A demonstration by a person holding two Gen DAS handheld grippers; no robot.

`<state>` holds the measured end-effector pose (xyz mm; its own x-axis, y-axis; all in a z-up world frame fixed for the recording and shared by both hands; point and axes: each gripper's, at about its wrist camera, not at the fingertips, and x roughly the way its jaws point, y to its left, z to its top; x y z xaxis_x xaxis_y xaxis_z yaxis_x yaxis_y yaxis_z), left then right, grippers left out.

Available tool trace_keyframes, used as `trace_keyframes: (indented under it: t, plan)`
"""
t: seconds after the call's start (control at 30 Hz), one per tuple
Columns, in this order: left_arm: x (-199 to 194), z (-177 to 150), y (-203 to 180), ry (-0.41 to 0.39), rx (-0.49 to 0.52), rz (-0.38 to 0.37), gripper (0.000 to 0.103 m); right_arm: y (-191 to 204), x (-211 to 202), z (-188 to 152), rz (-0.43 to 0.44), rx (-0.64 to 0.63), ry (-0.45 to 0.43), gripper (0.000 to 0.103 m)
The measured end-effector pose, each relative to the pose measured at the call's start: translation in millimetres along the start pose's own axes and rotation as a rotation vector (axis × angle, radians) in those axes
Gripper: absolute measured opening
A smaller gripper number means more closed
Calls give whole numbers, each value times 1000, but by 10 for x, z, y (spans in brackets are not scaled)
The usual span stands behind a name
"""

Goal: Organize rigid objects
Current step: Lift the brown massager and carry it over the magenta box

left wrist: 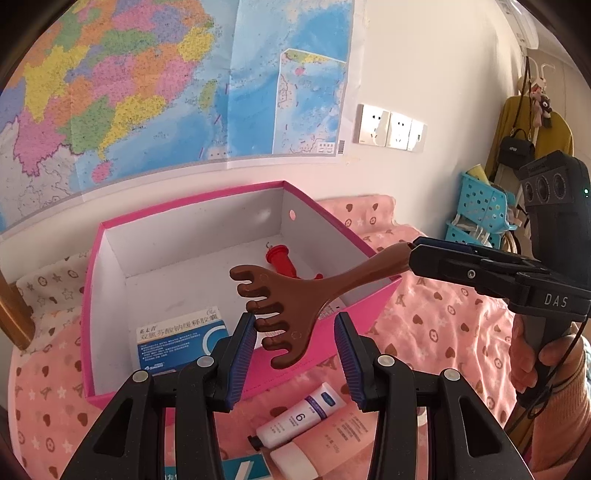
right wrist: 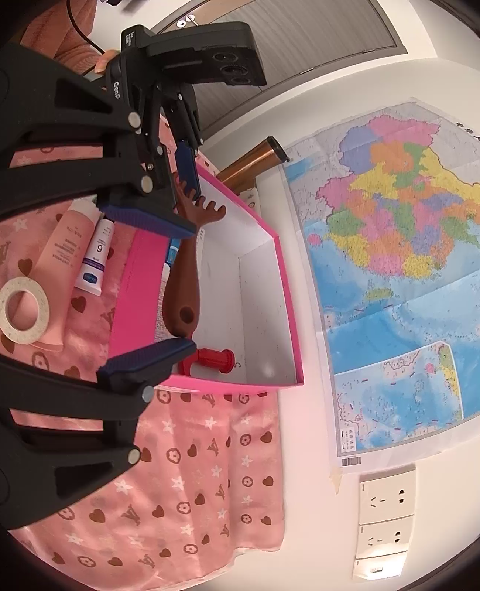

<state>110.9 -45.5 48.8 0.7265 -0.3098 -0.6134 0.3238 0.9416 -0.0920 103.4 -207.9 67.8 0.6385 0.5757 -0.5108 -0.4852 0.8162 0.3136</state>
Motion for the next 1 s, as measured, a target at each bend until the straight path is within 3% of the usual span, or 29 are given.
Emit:
trace_keyframes:
  t: [1.0]
  plan:
    - [396, 121, 158, 67, -35, 12, 43, -213, 415, 106, -50, 12, 75, 59]
